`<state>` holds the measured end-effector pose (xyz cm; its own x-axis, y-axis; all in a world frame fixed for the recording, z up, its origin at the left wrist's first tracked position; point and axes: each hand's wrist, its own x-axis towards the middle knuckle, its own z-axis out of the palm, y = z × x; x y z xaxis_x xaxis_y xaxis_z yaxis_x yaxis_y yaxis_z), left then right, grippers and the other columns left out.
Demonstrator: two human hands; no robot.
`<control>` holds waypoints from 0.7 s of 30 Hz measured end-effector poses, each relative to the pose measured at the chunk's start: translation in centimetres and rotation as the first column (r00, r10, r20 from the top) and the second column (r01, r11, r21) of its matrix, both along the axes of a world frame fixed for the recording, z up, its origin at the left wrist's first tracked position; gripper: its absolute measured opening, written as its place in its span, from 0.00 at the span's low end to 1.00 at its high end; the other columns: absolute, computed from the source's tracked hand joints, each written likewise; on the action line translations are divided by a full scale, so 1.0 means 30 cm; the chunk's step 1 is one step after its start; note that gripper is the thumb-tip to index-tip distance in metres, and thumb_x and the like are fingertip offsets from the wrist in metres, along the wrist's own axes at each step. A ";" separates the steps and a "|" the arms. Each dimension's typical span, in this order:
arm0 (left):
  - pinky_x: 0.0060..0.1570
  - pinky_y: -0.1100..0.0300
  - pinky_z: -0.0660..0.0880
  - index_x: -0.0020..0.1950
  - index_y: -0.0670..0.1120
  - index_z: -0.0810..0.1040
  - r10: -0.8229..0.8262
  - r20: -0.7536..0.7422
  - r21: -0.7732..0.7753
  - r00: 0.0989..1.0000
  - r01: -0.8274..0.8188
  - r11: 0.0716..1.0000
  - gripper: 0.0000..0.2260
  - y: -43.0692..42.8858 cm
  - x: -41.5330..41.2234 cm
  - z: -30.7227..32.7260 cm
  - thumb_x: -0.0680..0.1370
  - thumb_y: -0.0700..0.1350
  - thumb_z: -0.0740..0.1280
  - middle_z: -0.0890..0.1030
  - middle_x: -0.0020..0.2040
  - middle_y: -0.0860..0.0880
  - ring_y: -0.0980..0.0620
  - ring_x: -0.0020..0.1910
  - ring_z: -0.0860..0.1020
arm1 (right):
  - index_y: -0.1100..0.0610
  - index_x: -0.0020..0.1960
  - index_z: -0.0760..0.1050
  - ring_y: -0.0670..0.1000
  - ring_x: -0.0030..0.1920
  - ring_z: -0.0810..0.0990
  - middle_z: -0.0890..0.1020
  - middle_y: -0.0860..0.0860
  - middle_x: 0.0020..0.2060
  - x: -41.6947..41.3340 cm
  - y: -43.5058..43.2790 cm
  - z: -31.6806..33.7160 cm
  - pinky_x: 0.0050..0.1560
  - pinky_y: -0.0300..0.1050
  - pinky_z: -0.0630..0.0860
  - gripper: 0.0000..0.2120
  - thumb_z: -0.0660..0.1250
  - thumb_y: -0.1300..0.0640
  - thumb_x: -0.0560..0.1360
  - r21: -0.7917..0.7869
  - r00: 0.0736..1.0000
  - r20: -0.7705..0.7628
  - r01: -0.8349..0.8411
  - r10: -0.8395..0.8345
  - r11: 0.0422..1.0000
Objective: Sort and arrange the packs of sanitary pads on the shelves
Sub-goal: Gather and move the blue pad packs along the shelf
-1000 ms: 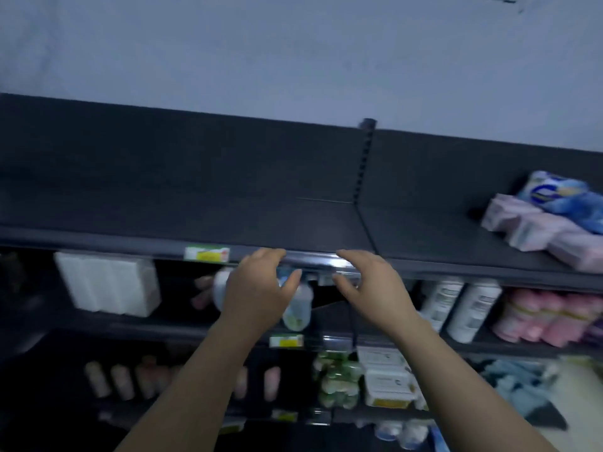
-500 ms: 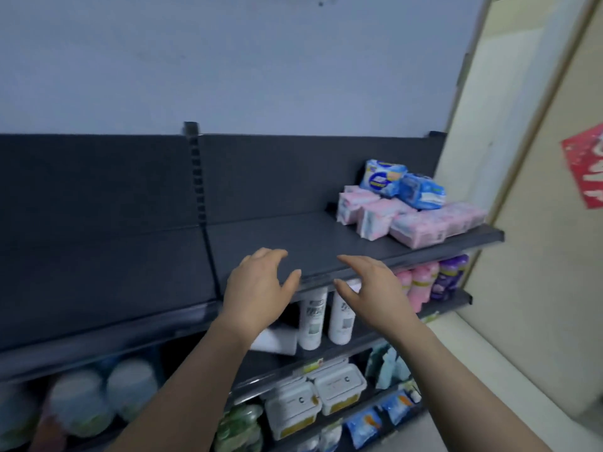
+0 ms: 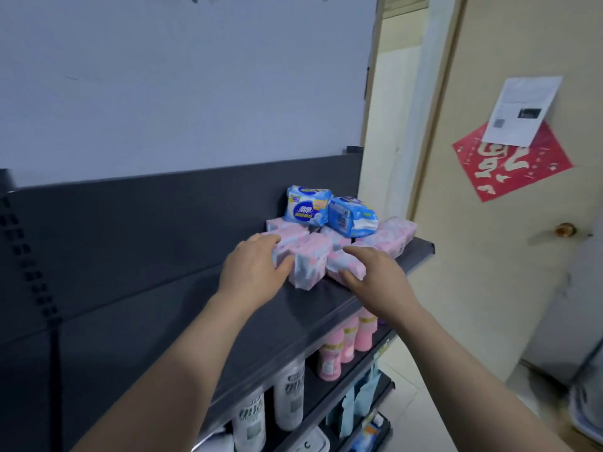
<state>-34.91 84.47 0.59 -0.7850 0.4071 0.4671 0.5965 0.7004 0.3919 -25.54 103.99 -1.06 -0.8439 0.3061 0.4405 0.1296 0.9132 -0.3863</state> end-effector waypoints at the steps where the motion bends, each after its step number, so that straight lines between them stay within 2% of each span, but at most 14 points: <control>1: 0.52 0.52 0.74 0.65 0.48 0.76 -0.015 0.008 0.000 1.000 0.015 1.000 0.18 0.032 -0.036 0.002 0.78 0.54 0.65 0.77 0.58 0.47 0.44 0.57 0.76 | 0.52 0.67 0.74 0.53 0.65 0.73 0.78 0.50 0.63 -0.020 0.027 0.001 0.58 0.43 0.67 0.20 0.65 0.50 0.76 -0.002 1.000 -0.001 0.024 -0.024 1.000; 5: 0.57 0.51 0.73 0.70 0.48 0.71 -0.051 0.034 -0.017 0.998 0.051 0.999 0.23 0.153 -0.167 0.006 0.77 0.54 0.66 0.74 0.66 0.46 0.44 0.61 0.73 | 0.52 0.69 0.73 0.53 0.66 0.71 0.77 0.50 0.64 -0.109 0.138 -0.004 0.62 0.44 0.67 0.22 0.66 0.50 0.76 0.006 0.998 0.010 0.065 -0.065 0.998; 8: 0.59 0.50 0.72 0.71 0.48 0.70 -0.060 0.044 -0.014 0.997 0.061 0.998 0.25 0.236 -0.262 0.023 0.76 0.53 0.67 0.74 0.64 0.45 0.42 0.62 0.72 | 0.53 0.68 0.74 0.54 0.65 0.71 0.78 0.51 0.63 -0.190 0.233 0.002 0.62 0.43 0.66 0.21 0.66 0.51 0.76 0.010 0.997 -0.004 0.083 -0.083 0.997; 12: 0.58 0.48 0.73 0.67 0.48 0.73 -0.054 0.020 -0.042 0.998 0.055 0.998 0.22 0.346 -0.391 0.058 0.75 0.53 0.69 0.75 0.61 0.45 0.41 0.60 0.73 | 0.54 0.69 0.72 0.56 0.67 0.70 0.75 0.54 0.65 -0.321 0.365 0.026 0.67 0.46 0.63 0.23 0.67 0.51 0.76 0.029 0.995 -0.019 0.100 -0.099 0.995; 15: 0.58 0.48 0.72 0.66 0.48 0.74 -0.005 0.026 -0.080 1.000 0.007 0.997 0.23 0.429 -0.483 0.082 0.74 0.54 0.70 0.75 0.62 0.46 0.42 0.61 0.72 | 0.54 0.71 0.70 0.57 0.67 0.68 0.75 0.55 0.65 -0.430 0.457 0.047 0.67 0.48 0.64 0.25 0.67 0.49 0.75 0.030 0.996 0.009 0.088 -0.088 0.996; 18: 0.62 0.49 0.69 0.71 0.51 0.69 0.029 0.016 -0.137 0.999 -0.027 0.990 0.30 0.507 -0.584 0.097 0.71 0.57 0.72 0.71 0.68 0.49 0.43 0.67 0.68 | 0.51 0.73 0.67 0.57 0.68 0.66 0.71 0.55 0.67 -0.537 0.537 0.057 0.68 0.50 0.65 0.28 0.67 0.45 0.75 0.049 0.994 0.055 0.087 -0.090 0.995; 21: 0.71 0.46 0.60 0.78 0.53 0.59 0.044 0.035 -0.220 0.998 -0.036 0.975 0.42 0.571 -0.684 0.096 0.68 0.60 0.74 0.60 0.77 0.52 0.47 0.76 0.56 | 0.46 0.74 0.63 0.57 0.70 0.64 0.67 0.54 0.71 -0.635 0.598 0.062 0.68 0.52 0.66 0.33 0.67 0.38 0.72 0.049 0.990 0.106 0.088 -0.093 0.995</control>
<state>-55.43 101.61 3.47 -0.8188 0.4640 0.3381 0.5533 0.7949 0.2491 -44.57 121.93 0.81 -0.8570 0.3660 0.3626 0.2517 0.9115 -0.3252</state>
